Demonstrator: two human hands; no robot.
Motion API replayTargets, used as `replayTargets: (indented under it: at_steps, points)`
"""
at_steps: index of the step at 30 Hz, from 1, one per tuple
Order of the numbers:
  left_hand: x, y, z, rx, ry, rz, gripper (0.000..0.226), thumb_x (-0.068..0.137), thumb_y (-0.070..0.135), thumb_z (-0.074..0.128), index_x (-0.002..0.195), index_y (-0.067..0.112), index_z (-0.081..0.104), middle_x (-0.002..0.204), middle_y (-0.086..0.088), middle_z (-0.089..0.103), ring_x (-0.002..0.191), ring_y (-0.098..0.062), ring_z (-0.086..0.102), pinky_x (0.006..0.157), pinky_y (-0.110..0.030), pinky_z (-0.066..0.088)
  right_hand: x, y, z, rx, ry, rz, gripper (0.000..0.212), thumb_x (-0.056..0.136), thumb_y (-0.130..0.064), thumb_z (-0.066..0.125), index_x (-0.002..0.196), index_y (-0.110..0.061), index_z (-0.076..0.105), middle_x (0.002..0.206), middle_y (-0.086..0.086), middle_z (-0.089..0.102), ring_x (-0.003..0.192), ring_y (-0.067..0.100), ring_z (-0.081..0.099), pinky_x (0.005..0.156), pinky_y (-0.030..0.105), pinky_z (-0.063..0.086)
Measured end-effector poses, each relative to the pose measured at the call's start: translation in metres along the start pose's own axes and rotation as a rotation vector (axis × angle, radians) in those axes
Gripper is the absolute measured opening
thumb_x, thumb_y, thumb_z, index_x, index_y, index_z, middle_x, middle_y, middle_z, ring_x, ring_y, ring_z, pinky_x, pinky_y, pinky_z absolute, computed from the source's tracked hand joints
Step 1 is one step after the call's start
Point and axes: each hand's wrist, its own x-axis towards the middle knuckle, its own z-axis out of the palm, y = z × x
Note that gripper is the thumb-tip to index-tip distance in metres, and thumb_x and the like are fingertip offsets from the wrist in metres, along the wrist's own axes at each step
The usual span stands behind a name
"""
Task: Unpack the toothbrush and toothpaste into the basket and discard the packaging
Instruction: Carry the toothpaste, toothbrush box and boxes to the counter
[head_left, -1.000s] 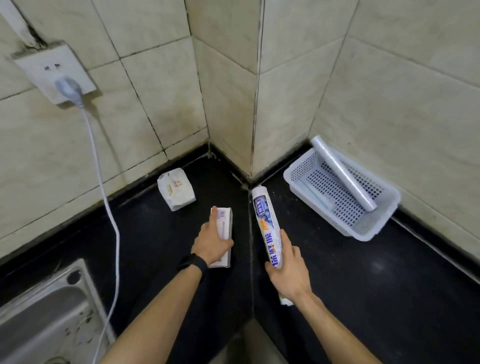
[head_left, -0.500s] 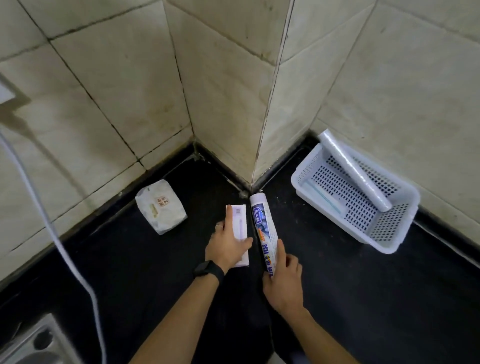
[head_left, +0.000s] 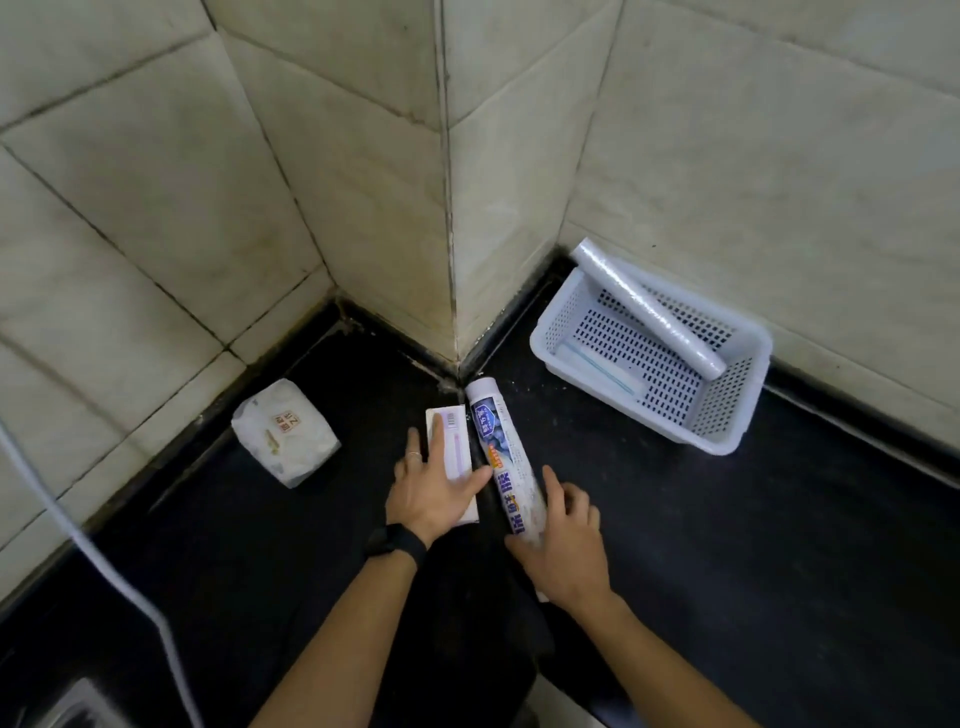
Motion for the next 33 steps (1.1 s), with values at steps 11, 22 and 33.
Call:
replayTargets:
  at_steps: [11, 22, 33]
  points:
    - [-0.100, 0.155, 0.116, 0.400, -0.030, 0.646, 0.081, 0.087, 0.074, 0.026, 0.155, 0.031, 0.018, 0.164, -0.001, 0.014, 0.151, -0.021, 0.004, 0.122, -0.042, 0.010, -0.151, 0.194, -0.139, 0.164, 0.466, 0.259, 0.064, 0.092, -0.042, 0.066, 0.148, -0.020, 0.043, 0.147, -0.003, 0.046, 0.136, 0.020, 0.034, 0.109, 0.023, 0.026]
    - [-0.251, 0.302, 0.341, 0.562, -0.342, 0.937, 0.080, 0.088, 0.074, 0.029, 0.156, 0.034, 0.011, 0.165, 0.003, 0.003, 0.151, -0.022, -0.006, 0.122, -0.046, 0.001, -0.285, 0.466, -0.204, 0.038, 0.583, 0.668, 0.093, 0.082, -0.049, 0.074, 0.156, -0.020, 0.026, 0.164, 0.009, 0.021, 0.142, 0.036, 0.021, 0.117, 0.044, 0.025]
    - [-0.300, 0.309, 0.453, 0.784, -0.376, 0.784, 0.083, 0.085, 0.076, 0.029, 0.150, 0.048, -0.014, 0.159, 0.010, -0.029, 0.148, -0.021, -0.023, 0.117, -0.060, -0.004, -0.280, 0.577, -0.191, -0.046, 0.219, 0.547, 0.086, 0.096, -0.056, 0.043, 0.157, -0.036, -0.014, 0.166, 0.008, -0.016, 0.152, 0.038, -0.014, 0.121, 0.063, 0.007]
